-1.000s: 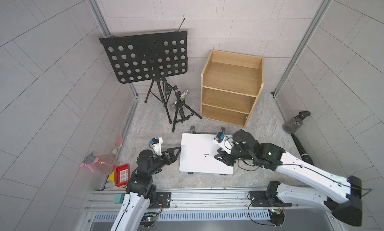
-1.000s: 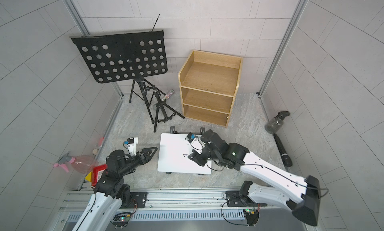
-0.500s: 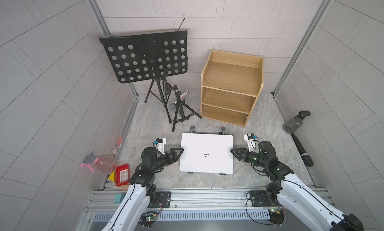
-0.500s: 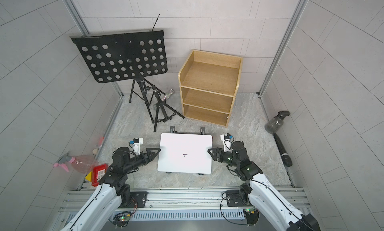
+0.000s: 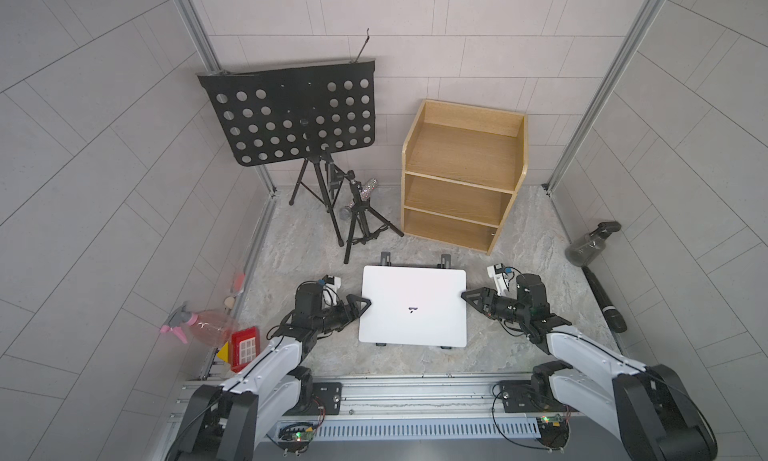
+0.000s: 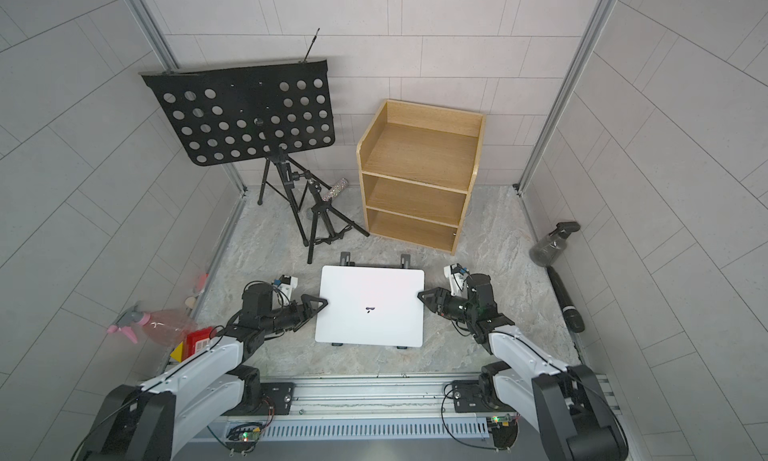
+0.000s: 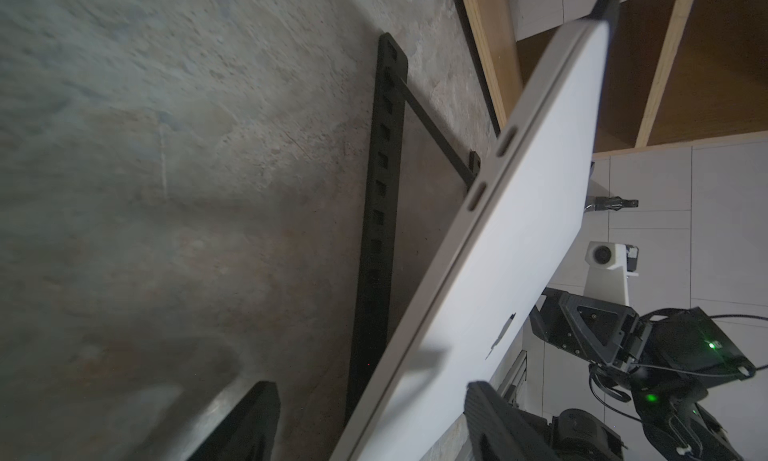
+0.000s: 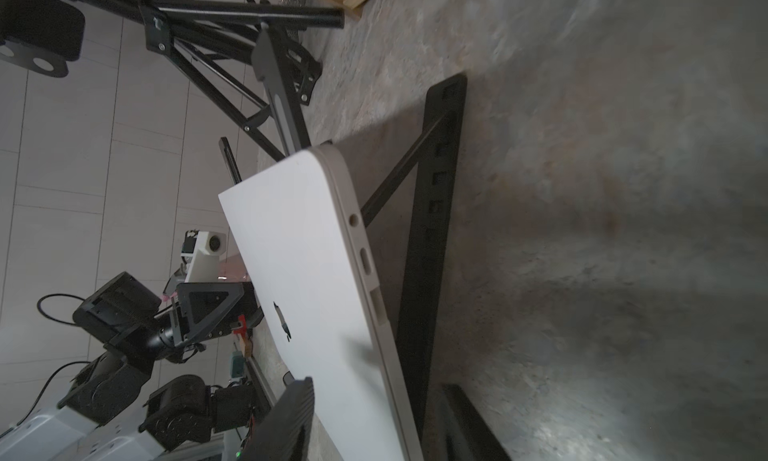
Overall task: Close the laptop lid and set it aside
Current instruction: Pick up the laptop from the computer stand.
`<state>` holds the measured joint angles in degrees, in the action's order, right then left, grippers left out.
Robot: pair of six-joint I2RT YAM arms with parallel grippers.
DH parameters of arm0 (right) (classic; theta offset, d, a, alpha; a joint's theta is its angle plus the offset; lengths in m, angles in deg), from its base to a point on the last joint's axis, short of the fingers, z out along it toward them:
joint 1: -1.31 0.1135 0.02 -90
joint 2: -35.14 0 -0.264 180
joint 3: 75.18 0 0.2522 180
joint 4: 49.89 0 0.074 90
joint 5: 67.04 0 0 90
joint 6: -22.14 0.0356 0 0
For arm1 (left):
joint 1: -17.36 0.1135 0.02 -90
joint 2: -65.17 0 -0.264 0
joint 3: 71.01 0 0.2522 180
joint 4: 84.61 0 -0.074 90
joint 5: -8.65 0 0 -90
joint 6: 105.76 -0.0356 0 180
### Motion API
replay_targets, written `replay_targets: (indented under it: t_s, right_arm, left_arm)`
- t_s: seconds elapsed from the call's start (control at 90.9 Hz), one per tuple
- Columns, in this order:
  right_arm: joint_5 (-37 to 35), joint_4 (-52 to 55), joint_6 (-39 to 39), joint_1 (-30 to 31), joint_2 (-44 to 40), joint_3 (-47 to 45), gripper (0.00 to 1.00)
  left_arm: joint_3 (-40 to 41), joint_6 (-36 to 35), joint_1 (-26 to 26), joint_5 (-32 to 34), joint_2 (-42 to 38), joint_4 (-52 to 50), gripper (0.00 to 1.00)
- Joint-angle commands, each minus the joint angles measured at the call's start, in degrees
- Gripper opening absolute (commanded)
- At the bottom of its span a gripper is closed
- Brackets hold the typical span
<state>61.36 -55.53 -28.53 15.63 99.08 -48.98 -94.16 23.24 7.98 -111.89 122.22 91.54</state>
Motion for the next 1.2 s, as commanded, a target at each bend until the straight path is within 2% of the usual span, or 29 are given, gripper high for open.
replay_targets:
  t_s: [0.0, 0.154, 0.341, 0.484, 0.804, 1.035, 1.189]
  right_arm:
    - [8.4, -7.8, 0.3, -0.2, 5.7, 1.2, 0.48]
    - [11.1, -13.5, 1.3, -0.1, 10.6, 1.2, 0.44]
    - [11.9, -15.2, 1.8, -0.2, 11.6, 1.0, 0.37]
    - [12.0, -14.6, 2.0, -0.2, 8.4, 0.3, 0.33]
    - [12.0, -9.5, 3.7, -0.2, -3.4, -1.1, 0.29]
    - [15.6, -16.1, 11.0, -0.1, -3.6, -0.9, 0.28]
    - [16.3, -17.2, 13.2, 0.4, -3.7, -0.6, 0.26]
  left_arm:
    - [-1.4, -1.3, 0.0, -2.5, 1.6, 3.2, 0.72]
    - [-1.3, -1.1, 0.1, -2.7, 1.5, 3.2, 0.7]
    - [-1.4, -1.2, 0.0, -3.0, 1.0, 3.0, 0.65]
    - [-1.6, -1.1, 0.2, -3.6, -0.3, 2.5, 0.6]
    - [-1.7, -1.1, 0.2, -3.6, -2.5, 1.4, 0.58]
    - [-1.7, -1.2, 0.1, -4.3, -1.2, 2.5, 0.57]
    - [-1.6, -1.2, 0.2, -4.6, -0.6, 3.0, 0.56]
